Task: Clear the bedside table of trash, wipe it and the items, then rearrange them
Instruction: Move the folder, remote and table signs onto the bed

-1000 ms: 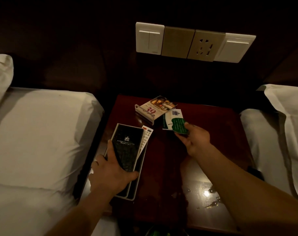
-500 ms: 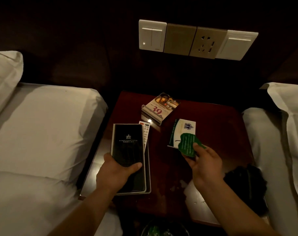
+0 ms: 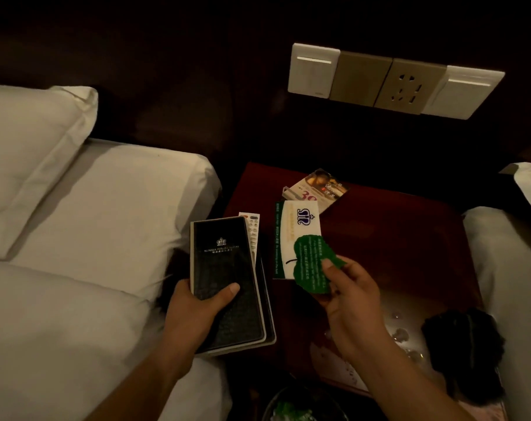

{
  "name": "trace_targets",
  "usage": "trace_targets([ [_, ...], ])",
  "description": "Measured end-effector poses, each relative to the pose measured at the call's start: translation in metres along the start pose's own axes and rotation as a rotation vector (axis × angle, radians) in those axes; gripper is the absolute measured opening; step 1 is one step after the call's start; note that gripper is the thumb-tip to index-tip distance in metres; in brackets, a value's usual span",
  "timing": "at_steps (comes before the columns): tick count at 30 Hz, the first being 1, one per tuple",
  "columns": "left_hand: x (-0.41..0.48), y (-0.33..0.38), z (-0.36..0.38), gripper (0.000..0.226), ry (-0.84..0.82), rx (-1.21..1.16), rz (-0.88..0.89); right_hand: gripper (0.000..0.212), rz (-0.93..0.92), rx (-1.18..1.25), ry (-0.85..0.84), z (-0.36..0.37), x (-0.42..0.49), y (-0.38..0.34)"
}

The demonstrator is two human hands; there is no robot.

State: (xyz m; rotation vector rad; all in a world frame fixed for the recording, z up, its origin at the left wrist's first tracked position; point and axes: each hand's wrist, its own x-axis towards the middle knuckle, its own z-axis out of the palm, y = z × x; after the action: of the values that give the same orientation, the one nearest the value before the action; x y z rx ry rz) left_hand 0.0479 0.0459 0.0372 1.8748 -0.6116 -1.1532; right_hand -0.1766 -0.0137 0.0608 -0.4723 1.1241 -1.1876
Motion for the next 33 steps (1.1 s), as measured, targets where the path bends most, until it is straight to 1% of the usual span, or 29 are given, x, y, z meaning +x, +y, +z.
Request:
trace_targets([
  [4,-0.019,-0.007,-0.044,0.057,0.095,-0.071,0.023,0.015,0.027,-0.063,-0.085,0.03,-0.012,0.008],
  [6,-0.028,-0.012,-0.07,0.059,0.162,-0.079,0.002,0.014,0.05,-0.111,-0.124,0.049,-0.018,0.015],
  [10,-0.047,-0.021,-0.123,0.072,0.285,-0.117,-0.023,0.011,0.081,-0.214,-0.192,0.092,-0.033,0.033],
  [12,-0.055,-0.024,-0.147,0.074,0.338,-0.156,-0.027,0.01,0.091,-0.253,-0.23,0.113,-0.042,0.044],
  [17,-0.071,-0.044,-0.209,0.073,0.438,-0.265,-0.031,0.011,0.115,-0.362,-0.354,0.167,-0.075,0.084],
  [23,-0.099,-0.081,-0.3,0.071,0.551,-0.334,-0.047,0.011,0.169,-0.408,-0.501,0.238,-0.132,0.146],
  [29,-0.139,-0.131,-0.396,0.069,0.703,-0.387,-0.07,0.011,0.234,-0.522,-0.639,0.307,-0.192,0.215],
  [33,-0.163,-0.171,-0.447,0.067,0.819,-0.466,-0.124,0.011,0.286,-0.597,-0.736,0.346,-0.233,0.259],
])
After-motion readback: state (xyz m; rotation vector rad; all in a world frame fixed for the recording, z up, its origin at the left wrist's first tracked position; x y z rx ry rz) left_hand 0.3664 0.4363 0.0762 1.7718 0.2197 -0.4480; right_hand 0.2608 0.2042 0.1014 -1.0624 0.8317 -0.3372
